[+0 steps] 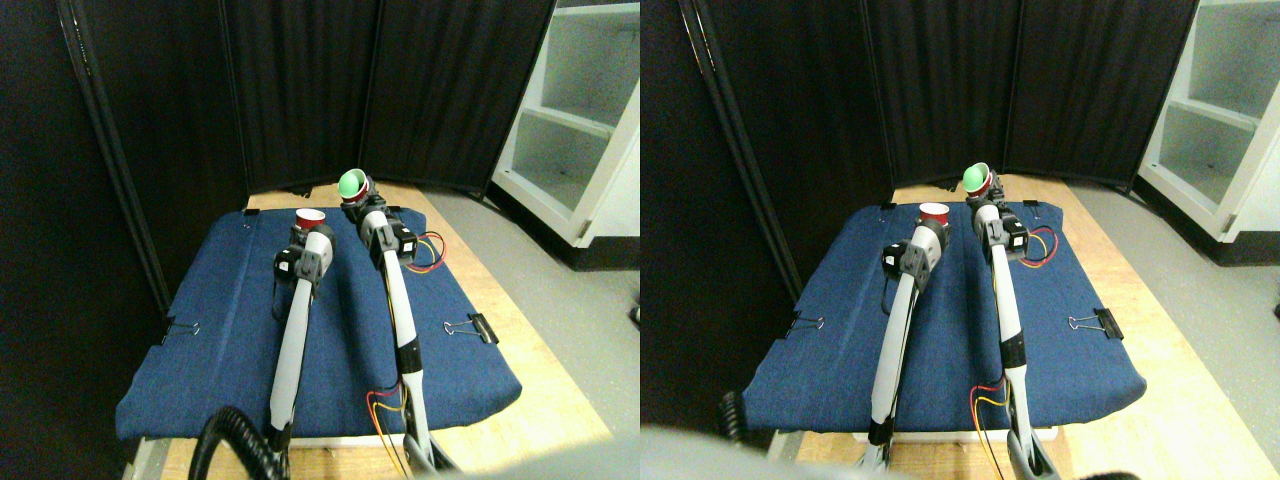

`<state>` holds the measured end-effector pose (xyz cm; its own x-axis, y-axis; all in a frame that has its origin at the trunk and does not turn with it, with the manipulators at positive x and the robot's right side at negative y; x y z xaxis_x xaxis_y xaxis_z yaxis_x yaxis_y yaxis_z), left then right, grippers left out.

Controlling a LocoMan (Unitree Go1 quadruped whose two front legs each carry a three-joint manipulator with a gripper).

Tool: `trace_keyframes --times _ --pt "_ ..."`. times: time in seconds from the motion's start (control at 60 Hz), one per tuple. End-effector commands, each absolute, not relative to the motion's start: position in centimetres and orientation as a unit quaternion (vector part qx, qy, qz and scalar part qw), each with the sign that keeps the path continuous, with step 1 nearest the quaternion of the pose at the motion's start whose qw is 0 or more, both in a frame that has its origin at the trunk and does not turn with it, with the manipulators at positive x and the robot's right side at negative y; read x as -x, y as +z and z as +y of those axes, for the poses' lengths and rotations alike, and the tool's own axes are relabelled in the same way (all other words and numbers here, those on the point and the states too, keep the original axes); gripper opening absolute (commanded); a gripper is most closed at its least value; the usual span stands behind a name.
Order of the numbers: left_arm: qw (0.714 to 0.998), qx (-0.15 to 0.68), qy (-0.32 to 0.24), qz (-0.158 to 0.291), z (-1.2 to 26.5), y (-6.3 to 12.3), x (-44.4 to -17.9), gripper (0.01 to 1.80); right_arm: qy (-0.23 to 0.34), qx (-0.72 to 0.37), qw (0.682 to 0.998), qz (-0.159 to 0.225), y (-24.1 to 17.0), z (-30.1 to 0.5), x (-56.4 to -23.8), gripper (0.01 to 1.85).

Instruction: Pour (bimanual)

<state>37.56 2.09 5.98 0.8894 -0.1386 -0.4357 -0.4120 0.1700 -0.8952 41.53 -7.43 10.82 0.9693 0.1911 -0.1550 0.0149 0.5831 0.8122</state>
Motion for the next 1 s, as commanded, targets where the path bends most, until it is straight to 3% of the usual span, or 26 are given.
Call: trace_keyframes --times 0.017,0.183,0.283,0.433,1.0 --pt "0.726 0.642 0.073 0.234 0.3 6.4 -38.1 0.33 0.111 -0.377 0.916 0.086 13.1 -6.1 -40.2 0.33" --pt "0.779 0.601 0.036 0.178 1.3 7.3 -38.4 0.33 0.086 -0.438 0.891 0.077 12.6 -6.5 -40.7 0.33" --pt "0.818 0.548 0.004 0.174 2.2 7.7 -38.6 0.33 0.075 -0.445 0.889 0.072 12.6 -7.0 -40.7 0.33" --pt "0.849 0.493 -0.033 0.187 3.3 8.2 -39.0 0.33 0.084 -0.43 0.896 0.064 13.0 -7.5 -40.4 0.33" --pt "0.825 0.532 -0.016 0.192 1.8 8.9 -37.9 0.33 0.108 -0.37 0.921 0.056 14.3 -6.8 -39.0 0.33"
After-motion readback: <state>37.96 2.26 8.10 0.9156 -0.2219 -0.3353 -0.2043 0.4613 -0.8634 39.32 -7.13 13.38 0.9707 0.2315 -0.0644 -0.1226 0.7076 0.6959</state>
